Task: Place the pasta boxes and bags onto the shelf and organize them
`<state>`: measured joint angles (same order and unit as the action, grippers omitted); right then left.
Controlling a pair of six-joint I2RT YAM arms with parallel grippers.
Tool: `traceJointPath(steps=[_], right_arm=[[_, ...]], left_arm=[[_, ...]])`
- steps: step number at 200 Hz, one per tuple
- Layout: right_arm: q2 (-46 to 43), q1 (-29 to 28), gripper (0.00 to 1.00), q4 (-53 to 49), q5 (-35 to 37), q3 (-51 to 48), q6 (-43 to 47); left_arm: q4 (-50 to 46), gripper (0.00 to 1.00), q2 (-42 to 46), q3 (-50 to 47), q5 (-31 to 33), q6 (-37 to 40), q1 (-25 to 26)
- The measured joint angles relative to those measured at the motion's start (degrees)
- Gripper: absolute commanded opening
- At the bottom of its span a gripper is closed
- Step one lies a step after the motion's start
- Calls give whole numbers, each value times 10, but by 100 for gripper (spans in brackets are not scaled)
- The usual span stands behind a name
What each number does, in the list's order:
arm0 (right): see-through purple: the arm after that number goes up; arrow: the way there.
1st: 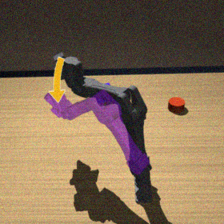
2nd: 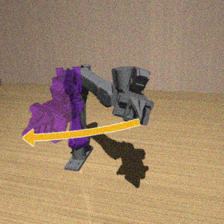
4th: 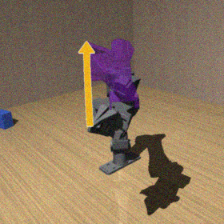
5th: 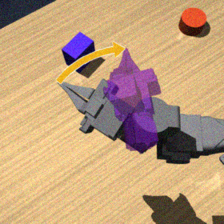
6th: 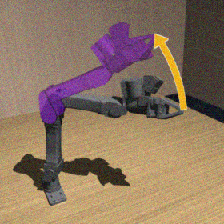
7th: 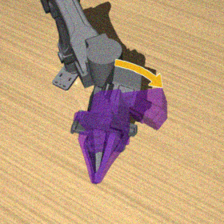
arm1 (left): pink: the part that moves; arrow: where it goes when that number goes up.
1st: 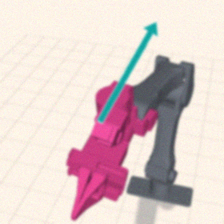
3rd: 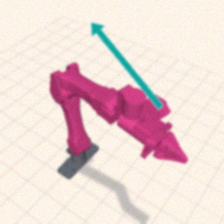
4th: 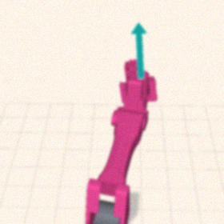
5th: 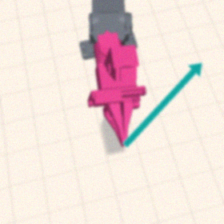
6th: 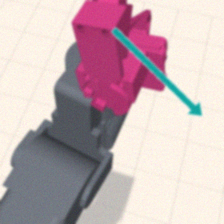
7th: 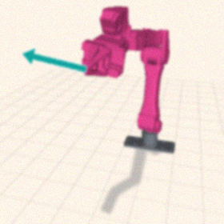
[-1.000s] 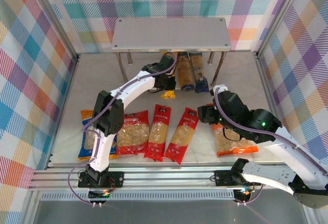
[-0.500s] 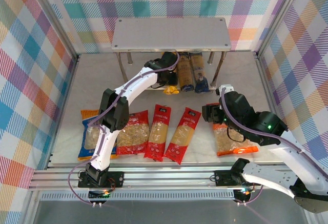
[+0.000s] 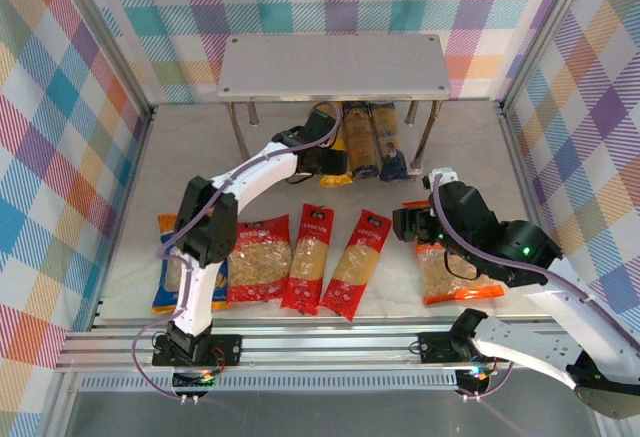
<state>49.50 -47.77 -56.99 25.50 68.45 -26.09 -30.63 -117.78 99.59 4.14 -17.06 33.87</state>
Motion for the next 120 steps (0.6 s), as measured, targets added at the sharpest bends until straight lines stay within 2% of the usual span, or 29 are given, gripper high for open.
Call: traceJointPath(steps=[35, 54, 68, 87, 120], right_arm=[[1, 2, 90, 5, 0, -1, 0], [7, 2, 91, 8, -1, -2, 0], [14, 4, 92, 10, -6, -2, 0], [26, 6, 95, 15, -11, -4, 0], [26, 6, 98, 20, -19, -16, -2]], left_arm=[[79, 77, 148, -132, 14, 30, 14], [106, 77, 229, -187, 30, 51, 43], [101, 77, 274, -209, 46, 65, 86], [98, 78, 316, -250, 76, 77, 174], [78, 81, 332, -355, 85, 59, 302]])
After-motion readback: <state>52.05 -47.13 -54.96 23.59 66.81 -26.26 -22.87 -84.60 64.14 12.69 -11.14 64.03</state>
